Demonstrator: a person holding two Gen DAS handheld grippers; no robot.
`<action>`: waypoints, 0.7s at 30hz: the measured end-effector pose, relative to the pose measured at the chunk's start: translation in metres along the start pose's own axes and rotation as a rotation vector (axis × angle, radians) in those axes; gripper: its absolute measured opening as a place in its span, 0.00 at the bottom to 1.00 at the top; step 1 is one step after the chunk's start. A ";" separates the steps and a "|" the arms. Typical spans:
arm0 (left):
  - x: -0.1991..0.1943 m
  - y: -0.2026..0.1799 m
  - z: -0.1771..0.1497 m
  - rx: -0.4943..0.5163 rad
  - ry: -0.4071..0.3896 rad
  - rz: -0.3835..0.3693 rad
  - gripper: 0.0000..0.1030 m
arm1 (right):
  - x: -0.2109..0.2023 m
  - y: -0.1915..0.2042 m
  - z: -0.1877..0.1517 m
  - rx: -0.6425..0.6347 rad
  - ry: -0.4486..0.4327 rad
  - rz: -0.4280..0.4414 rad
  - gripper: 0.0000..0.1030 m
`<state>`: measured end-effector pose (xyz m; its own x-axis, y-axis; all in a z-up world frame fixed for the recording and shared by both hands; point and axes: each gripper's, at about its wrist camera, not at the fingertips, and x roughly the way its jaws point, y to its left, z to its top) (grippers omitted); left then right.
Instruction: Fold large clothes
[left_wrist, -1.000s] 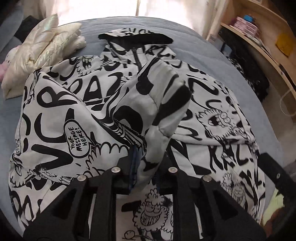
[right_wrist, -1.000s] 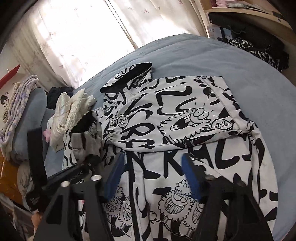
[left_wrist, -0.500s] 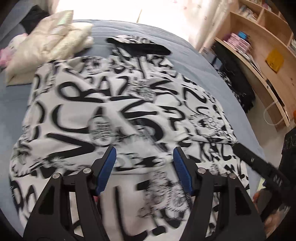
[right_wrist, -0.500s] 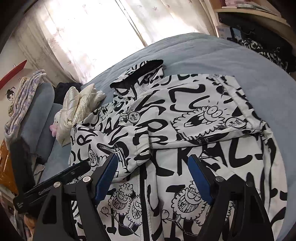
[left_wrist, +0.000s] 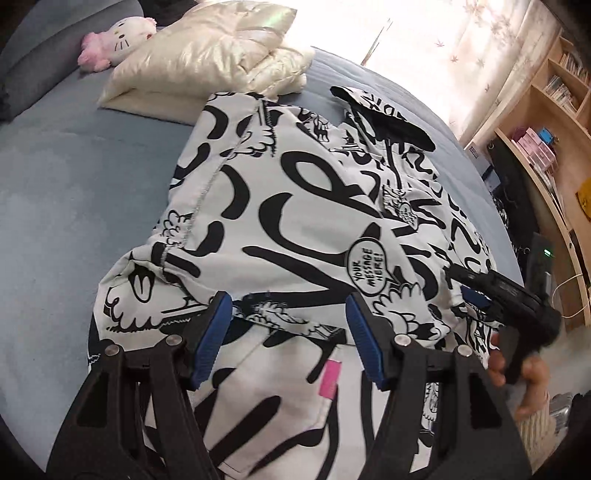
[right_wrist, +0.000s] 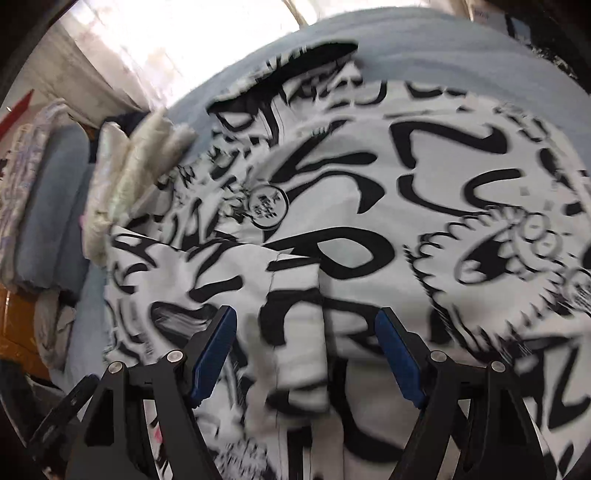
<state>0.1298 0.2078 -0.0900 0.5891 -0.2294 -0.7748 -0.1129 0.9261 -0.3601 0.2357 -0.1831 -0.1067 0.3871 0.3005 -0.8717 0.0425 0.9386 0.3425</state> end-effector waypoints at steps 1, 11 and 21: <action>0.001 0.001 -0.001 0.002 -0.001 0.002 0.59 | 0.008 0.005 0.003 -0.014 0.006 -0.008 0.72; 0.002 -0.009 -0.006 0.035 -0.062 0.019 0.59 | -0.068 0.127 0.009 -0.393 -0.271 0.111 0.04; -0.012 0.005 0.002 0.003 -0.148 0.053 0.59 | -0.077 0.114 0.068 -0.290 -0.471 0.002 0.04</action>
<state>0.1243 0.2154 -0.0813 0.6940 -0.1340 -0.7074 -0.1445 0.9366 -0.3193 0.2736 -0.1105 0.0235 0.7601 0.2566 -0.5970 -0.1881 0.9663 0.1759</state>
